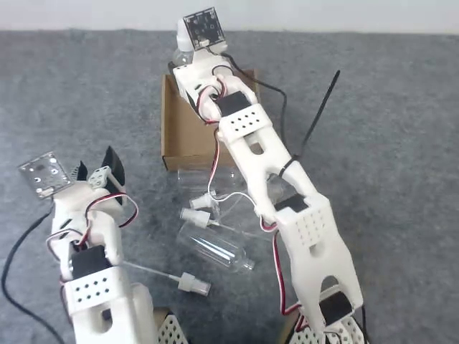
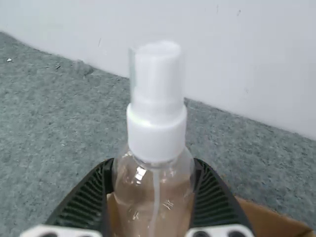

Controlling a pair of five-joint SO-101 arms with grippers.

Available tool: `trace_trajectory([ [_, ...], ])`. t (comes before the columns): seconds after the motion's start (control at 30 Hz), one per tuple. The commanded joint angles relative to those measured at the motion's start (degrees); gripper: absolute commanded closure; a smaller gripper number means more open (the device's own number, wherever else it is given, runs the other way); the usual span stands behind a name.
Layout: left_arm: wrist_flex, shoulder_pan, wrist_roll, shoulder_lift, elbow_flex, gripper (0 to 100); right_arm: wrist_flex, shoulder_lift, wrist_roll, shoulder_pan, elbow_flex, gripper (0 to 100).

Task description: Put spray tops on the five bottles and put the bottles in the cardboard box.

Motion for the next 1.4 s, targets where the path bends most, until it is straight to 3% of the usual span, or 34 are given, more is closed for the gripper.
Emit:
trace_trajectory([
  [0.0, -1.8, 0.1, 0.5, -1.2, -0.7, 79, 0.0, 1.3, 0.8, -0.7, -8.4, 97.8],
  [0.3, -1.8, 0.1, 0.5, -1.2, -0.7, 79, 0.0, 13.1, 0.9, -2.9, -19.3, 97.8],
  [0.53, -1.8, 0.1, 0.5, -1.2, -0.7, 79, 0.6, 21.1, 6.2, -4.0, -27.6, 97.8],
  [1.0, -1.8, 0.1, 0.5, -1.2, -0.7, 79, 9.8, 26.7, 6.2, -3.6, -38.2, 97.6],
  [1.07, -1.8, 0.1, 0.5, -1.2, -0.7, 79, 9.8, 28.1, 6.2, -3.6, -39.8, 95.3],
  [1.27, -1.8, 0.1, 0.5, -1.2, -0.7, 79, 12.7, 32.6, 6.2, -3.9, -47.2, 74.9],
  [1.37, -1.8, 0.1, 0.5, -1.2, -0.7, 79, 13.8, 34.6, 6.2, -3.9, -50.5, 73.8],
])
